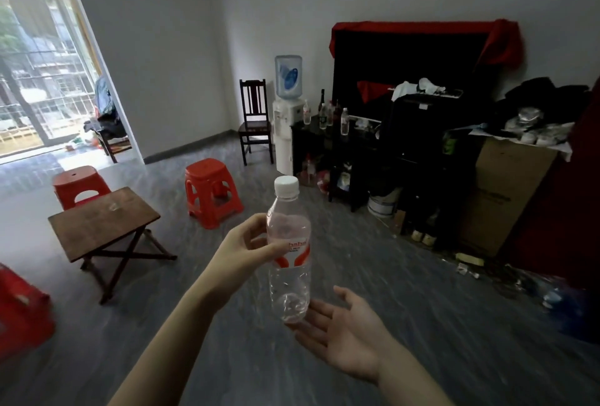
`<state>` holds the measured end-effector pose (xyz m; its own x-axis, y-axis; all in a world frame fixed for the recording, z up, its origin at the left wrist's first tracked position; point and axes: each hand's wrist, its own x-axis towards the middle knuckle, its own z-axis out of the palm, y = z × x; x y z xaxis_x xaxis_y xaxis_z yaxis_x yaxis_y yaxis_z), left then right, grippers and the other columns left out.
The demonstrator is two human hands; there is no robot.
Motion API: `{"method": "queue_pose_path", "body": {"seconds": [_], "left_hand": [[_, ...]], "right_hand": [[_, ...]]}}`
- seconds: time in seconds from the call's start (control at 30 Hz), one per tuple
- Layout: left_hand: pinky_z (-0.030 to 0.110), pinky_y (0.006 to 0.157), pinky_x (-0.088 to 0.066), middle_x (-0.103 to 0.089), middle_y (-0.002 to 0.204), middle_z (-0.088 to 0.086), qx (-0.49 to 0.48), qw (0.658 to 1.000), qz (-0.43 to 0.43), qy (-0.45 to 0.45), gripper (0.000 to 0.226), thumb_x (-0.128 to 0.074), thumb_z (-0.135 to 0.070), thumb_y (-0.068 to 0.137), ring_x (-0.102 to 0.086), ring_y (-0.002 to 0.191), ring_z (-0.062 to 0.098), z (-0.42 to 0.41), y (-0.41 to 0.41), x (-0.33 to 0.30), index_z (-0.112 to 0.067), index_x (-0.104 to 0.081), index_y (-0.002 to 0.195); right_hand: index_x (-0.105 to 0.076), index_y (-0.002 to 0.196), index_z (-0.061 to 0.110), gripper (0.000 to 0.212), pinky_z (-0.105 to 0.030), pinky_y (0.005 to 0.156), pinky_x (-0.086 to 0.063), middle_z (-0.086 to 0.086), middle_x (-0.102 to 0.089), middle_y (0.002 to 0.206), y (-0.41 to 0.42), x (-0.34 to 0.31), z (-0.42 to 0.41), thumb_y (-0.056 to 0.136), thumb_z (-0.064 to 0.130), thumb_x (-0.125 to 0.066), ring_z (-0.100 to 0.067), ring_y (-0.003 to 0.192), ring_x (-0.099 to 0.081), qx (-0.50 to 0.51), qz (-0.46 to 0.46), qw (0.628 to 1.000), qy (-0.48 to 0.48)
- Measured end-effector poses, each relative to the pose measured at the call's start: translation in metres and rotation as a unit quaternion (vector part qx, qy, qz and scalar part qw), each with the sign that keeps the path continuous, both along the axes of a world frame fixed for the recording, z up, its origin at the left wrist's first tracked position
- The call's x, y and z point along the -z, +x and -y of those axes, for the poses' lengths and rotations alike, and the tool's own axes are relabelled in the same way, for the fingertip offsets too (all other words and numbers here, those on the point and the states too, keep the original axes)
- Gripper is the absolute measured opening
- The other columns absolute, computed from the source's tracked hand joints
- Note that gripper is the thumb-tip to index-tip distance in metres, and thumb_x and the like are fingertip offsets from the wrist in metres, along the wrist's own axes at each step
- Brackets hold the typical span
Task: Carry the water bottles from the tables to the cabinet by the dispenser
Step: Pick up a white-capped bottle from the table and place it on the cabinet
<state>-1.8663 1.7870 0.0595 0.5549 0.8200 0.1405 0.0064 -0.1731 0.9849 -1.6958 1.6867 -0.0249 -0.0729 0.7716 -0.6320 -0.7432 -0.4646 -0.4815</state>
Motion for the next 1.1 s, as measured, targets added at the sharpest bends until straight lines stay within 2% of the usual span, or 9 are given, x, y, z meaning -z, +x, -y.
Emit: {"method": "queue_pose_path", "body": {"seconds": [0.1, 0.33, 0.4, 0.5, 0.6, 0.77, 0.87, 1.0, 1.1], "left_hand": [[0.023, 0.078, -0.06, -0.075, 0.111, -0.003, -0.013, 1.0, 0.007, -0.002, 0.042, -0.074, -0.022, 0.073, -0.073, 0.1, 0.014, -0.053, 0.012, 0.002, -0.022, -0.065, 0.115], [0.023, 0.08, -0.059, -0.074, 0.116, -0.004, -0.006, 1.0, 0.013, 0.002, 0.044, -0.079, -0.016, 0.082, -0.071, 0.107, 0.013, -0.201, 0.029, 0.012, -0.022, -0.063, 0.122], [0.026, 0.083, -0.06, -0.074, 0.116, -0.002, -0.003, 1.0, 0.015, 0.003, 0.04, -0.075, -0.009, 0.086, -0.071, 0.108, 0.016, -0.247, 0.034, 0.008, -0.021, -0.063, 0.122], [0.036, 0.091, -0.06, -0.074, 0.117, 0.004, 0.014, 1.0, 0.014, 0.007, 0.038, -0.071, -0.003, 0.089, -0.071, 0.11, 0.022, -0.311, 0.046, 0.003, -0.016, -0.063, 0.124], [0.037, 0.094, -0.059, -0.074, 0.118, 0.005, 0.023, 0.999, 0.017, 0.015, 0.04, -0.075, -0.011, 0.086, -0.07, 0.111, 0.022, -0.366, 0.063, 0.0, -0.017, -0.064, 0.124], [0.035, 0.092, -0.059, -0.073, 0.119, 0.005, 0.048, 0.999, 0.024, 0.009, 0.049, -0.076, -0.018, 0.079, -0.071, 0.11, 0.021, -0.442, 0.098, 0.009, -0.014, -0.062, 0.125], [0.033, 0.089, -0.058, -0.073, 0.12, 0.006, 0.062, 0.998, 0.023, 0.01, 0.053, -0.08, -0.027, 0.076, -0.071, 0.111, 0.021, -0.489, 0.122, 0.016, -0.016, -0.062, 0.124], [0.037, 0.089, -0.059, -0.072, 0.12, 0.007, 0.081, 0.997, 0.014, 0.01, 0.057, -0.079, -0.033, 0.073, -0.071, 0.111, 0.022, -0.557, 0.164, 0.02, -0.017, -0.062, 0.124], [0.033, 0.089, -0.059, -0.073, 0.119, 0.006, 0.075, 0.997, 0.016, 0.016, 0.055, -0.078, -0.029, 0.074, -0.07, 0.111, 0.021, -0.615, 0.203, 0.016, -0.015, -0.061, 0.125]], "right_hand": [[-0.057, 0.13, -0.005, 0.061, -0.045, 0.082, -0.053, -0.024, -0.061, 0.133, 0.011, 0.004, -0.054, 0.096, 0.043, -0.043, -0.038, 0.105, -0.064, -0.005, -0.008, 1.0, 0.0], [-0.058, 0.127, -0.008, 0.06, -0.047, 0.087, -0.05, -0.025, -0.061, 0.132, 0.031, 0.005, -0.2, 0.097, 0.042, -0.042, -0.04, 0.107, -0.061, 0.018, -0.001, 1.0, -0.001], [-0.057, 0.127, -0.007, 0.059, -0.047, 0.085, -0.052, -0.027, -0.064, 0.126, 0.034, 0.001, -0.243, 0.097, 0.041, -0.042, -0.04, 0.106, -0.062, 0.027, -0.004, 1.0, 0.001], [-0.058, 0.125, -0.007, 0.057, -0.049, 0.092, -0.048, -0.027, -0.067, 0.119, 0.042, -0.004, -0.3, 0.097, 0.04, -0.045, -0.041, 0.111, -0.059, 0.035, -0.006, 0.999, 0.0], [-0.059, 0.121, -0.007, 0.055, -0.047, 0.096, -0.046, -0.027, -0.068, 0.113, 0.057, -0.009, -0.35, 0.097, 0.04, -0.045, -0.041, 0.106, -0.061, 0.054, -0.008, 0.999, 0.003], [-0.059, 0.123, -0.007, 0.056, -0.047, 0.087, -0.051, -0.027, -0.069, 0.113, 0.089, -0.008, -0.423, 0.098, 0.04, -0.044, -0.04, 0.1, -0.064, 0.072, 0.0, 0.997, -0.006], [-0.058, 0.124, -0.007, 0.056, -0.046, 0.091, -0.047, -0.028, -0.065, 0.124, 0.113, -0.001, -0.467, 0.098, 0.04, -0.044, -0.041, 0.106, -0.062, 0.08, -0.002, 0.997, -0.017], [-0.056, 0.127, -0.007, 0.057, -0.046, 0.111, -0.037, -0.029, -0.064, 0.125, 0.154, 0.008, -0.535, 0.097, 0.04, -0.045, -0.042, 0.123, -0.056, 0.076, 0.007, 0.997, -0.025], [-0.054, 0.129, -0.008, 0.058, -0.048, 0.105, -0.041, -0.029, -0.064, 0.124, 0.193, 0.007, -0.594, 0.099, 0.04, -0.043, -0.043, 0.123, -0.056, 0.083, 0.006, 0.996, -0.014]]}}
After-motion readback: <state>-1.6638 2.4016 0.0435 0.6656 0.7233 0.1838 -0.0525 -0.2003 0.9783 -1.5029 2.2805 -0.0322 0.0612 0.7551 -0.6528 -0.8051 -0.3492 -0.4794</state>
